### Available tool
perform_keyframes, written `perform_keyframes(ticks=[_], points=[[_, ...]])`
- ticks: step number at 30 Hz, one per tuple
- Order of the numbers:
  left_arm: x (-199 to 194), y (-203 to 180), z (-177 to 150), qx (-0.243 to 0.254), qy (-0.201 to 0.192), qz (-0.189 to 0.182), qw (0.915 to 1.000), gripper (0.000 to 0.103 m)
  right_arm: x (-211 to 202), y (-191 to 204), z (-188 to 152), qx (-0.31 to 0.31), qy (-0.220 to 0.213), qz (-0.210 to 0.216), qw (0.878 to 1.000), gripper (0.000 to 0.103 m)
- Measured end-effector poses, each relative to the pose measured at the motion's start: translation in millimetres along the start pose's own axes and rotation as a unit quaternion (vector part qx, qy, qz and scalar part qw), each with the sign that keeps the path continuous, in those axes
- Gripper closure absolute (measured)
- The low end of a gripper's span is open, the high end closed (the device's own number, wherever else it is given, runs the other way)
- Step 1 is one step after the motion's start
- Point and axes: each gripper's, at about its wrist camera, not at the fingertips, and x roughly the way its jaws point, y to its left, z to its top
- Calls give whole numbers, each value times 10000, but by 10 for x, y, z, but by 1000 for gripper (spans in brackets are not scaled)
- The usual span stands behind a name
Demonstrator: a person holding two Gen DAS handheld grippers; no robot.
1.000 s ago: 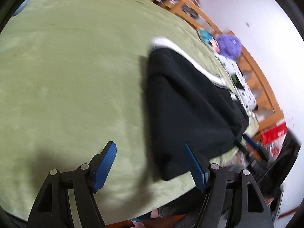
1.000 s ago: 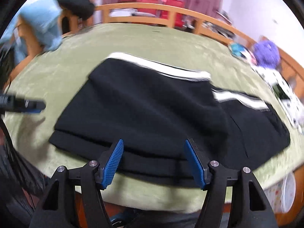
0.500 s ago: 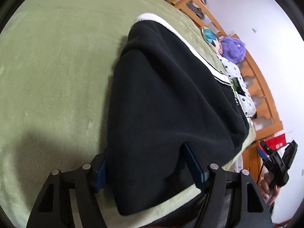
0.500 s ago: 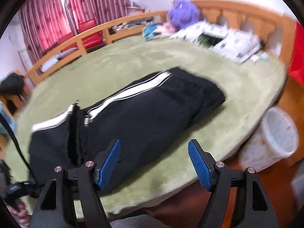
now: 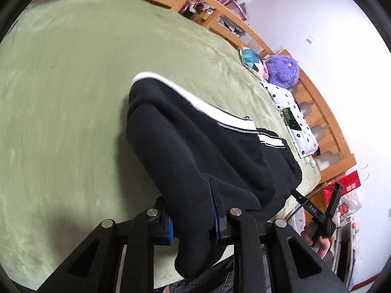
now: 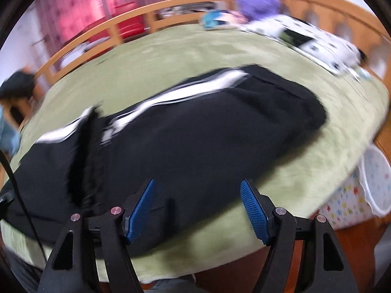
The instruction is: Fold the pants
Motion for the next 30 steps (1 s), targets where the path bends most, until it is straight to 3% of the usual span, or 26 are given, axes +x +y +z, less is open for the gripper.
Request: perform_keyframes(ticks=[3,5,10,13,14,15,19,22,26,28,30], points=[[26,34,-17,43,83,179,9998,82,83,-482,107,708,-45,-33,9975,32],[99,103,-74,42,185,364,9992,82,125,-793,158,1211,-90,187,9924,32],[321,314,-296,-78,555,727,9958,75,399,-1155,284,1802,-47,524,9822,31],[324,428,-336,-167,463,728,9961,58,583,-1266,284,2156,50,944,9719,31],[323,455,-331,-154,366,707,9967,45,631,-1286,283,2251,64,1048,9687,31],[337,464,-329,-118,273,709,9970,39,669,-1297,284,2303,38,1131,9665,29],[589,521,-334,-325,452,417,9976,39,806,-1272,342,2319,29,1289,9642,27],[678,498,-313,-373,229,393,9983,40,934,-1237,422,2241,75,1342,9653,25],[712,646,-221,-773,108,31,9969,48,1027,-1182,473,2213,88,1426,9647,23],[722,786,-208,-1099,226,-248,9934,51,1030,-1134,490,2123,83,1363,9676,25],[724,865,-239,-1226,399,-299,9912,59,1028,-1102,486,2062,98,1357,9690,35]])
